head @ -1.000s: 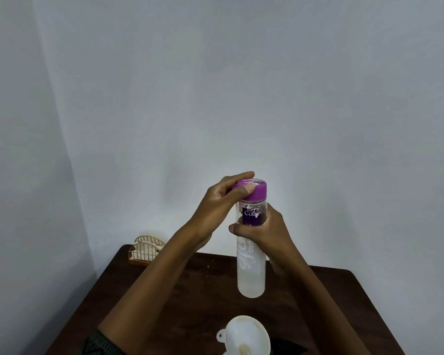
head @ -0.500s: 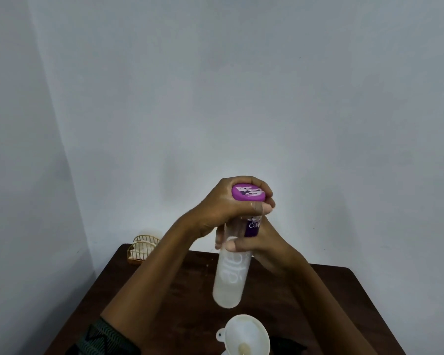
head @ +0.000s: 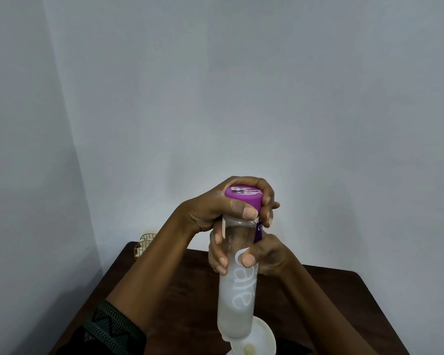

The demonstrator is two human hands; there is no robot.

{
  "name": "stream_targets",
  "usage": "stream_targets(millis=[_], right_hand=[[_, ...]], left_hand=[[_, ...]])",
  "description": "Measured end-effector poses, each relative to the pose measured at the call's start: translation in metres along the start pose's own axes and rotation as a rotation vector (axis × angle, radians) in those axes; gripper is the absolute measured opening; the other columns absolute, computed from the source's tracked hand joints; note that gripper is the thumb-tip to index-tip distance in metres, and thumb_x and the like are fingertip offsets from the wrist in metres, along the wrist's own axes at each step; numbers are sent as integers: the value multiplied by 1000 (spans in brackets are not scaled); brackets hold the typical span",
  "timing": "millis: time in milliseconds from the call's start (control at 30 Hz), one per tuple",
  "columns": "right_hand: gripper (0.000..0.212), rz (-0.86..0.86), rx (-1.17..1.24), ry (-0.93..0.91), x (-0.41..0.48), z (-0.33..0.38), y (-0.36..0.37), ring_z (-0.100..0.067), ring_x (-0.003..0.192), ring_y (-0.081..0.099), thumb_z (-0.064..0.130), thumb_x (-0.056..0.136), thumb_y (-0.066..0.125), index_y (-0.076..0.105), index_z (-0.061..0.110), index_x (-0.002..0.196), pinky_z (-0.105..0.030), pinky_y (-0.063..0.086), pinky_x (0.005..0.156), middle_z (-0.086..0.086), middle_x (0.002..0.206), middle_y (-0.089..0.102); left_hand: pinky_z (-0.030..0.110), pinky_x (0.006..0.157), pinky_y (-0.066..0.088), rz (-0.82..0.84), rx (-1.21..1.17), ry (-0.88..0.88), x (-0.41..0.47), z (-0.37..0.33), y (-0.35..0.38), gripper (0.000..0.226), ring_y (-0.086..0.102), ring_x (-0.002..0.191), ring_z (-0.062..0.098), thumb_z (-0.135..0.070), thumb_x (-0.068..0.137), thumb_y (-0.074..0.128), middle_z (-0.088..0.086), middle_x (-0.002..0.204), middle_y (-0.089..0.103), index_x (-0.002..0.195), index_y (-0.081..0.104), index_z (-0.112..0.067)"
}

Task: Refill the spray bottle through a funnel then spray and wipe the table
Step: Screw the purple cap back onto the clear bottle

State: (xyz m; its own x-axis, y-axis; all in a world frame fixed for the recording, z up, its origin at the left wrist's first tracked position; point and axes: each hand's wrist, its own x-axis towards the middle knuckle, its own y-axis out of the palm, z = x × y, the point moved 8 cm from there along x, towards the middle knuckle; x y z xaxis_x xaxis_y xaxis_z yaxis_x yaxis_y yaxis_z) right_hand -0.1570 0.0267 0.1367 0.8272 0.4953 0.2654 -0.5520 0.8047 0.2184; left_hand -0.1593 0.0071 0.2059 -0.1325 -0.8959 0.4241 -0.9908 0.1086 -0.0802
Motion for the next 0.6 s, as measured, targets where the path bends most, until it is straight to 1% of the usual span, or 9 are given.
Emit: stream_targets(millis=[100,233,300,333,367,433,467,533,600], right_hand=[[39,29,30,22,3,1,2,-19,71,63,18,64,79,61,7,97,-29,48,67,-7,78,66],[41,-37,16,82,6,-6,-2,-21,71,64,24,65,79,60,6,97,-31,49,68,-8,79,66],[46,-126,-114,89,11,-3,-11,-25,80,65,26,67,78,58,2,101,-32,52,75,-12,88,66],[47,-182,-243,104,13,2,-16,-26,86,64,25,68,76,57,1,103,-33,53,80,-14,93,66],[46,-246,-395,127,14,6,-24,-25,92,64,26,68,73,57,2,105,-33,52,85,-14,98,65],[43,-397,-615,158,13,14,-44,-22,102,64,30,70,71,60,13,109,-34,52,93,-7,105,67],[42,-448,-652,159,16,15,-52,-22,104,63,27,72,73,60,19,111,-36,52,94,-5,106,68],[42,-520,-689,164,23,10,-65,-21,103,63,17,74,77,60,22,113,-33,53,92,-2,106,68],[45,-611,-767,179,34,-2,-84,-15,97,64,10,73,79,59,22,112,-25,54,85,3,102,67]], left_hand=[[44,104,35,-6,-6,18,-1,-1,-1,32,61,71,16,-35,64,80,-2,73,63,81,61,-18],[37,98,44,-103,-30,8,-8,2,-15,18,60,69,15,-18,62,71,-2,72,62,78,62,-19],[47,97,44,-180,30,-4,-15,-2,-31,14,61,72,16,-16,65,62,-1,72,63,78,64,-18],[53,97,40,-215,93,-17,-20,-5,-40,14,61,75,16,-17,66,62,-2,74,64,79,64,-19],[53,94,43,-255,161,-40,-28,-6,-52,15,62,78,16,-18,66,64,-2,76,65,81,65,-19],[35,79,52,-329,290,-92,-42,-7,-72,19,63,82,14,-20,67,69,-2,81,66,85,64,-17],[27,73,52,-363,336,-110,-50,-5,-81,21,63,83,14,-18,68,72,-1,84,66,87,63,-15],[23,71,52,-438,388,-135,-63,9,-97,26,64,87,14,-10,70,76,0,89,66,92,62,-12],[23,75,53,-550,446,-158,-74,31,-117,31,63,95,14,-8,71,78,-2,98,65,97,63,-15]])
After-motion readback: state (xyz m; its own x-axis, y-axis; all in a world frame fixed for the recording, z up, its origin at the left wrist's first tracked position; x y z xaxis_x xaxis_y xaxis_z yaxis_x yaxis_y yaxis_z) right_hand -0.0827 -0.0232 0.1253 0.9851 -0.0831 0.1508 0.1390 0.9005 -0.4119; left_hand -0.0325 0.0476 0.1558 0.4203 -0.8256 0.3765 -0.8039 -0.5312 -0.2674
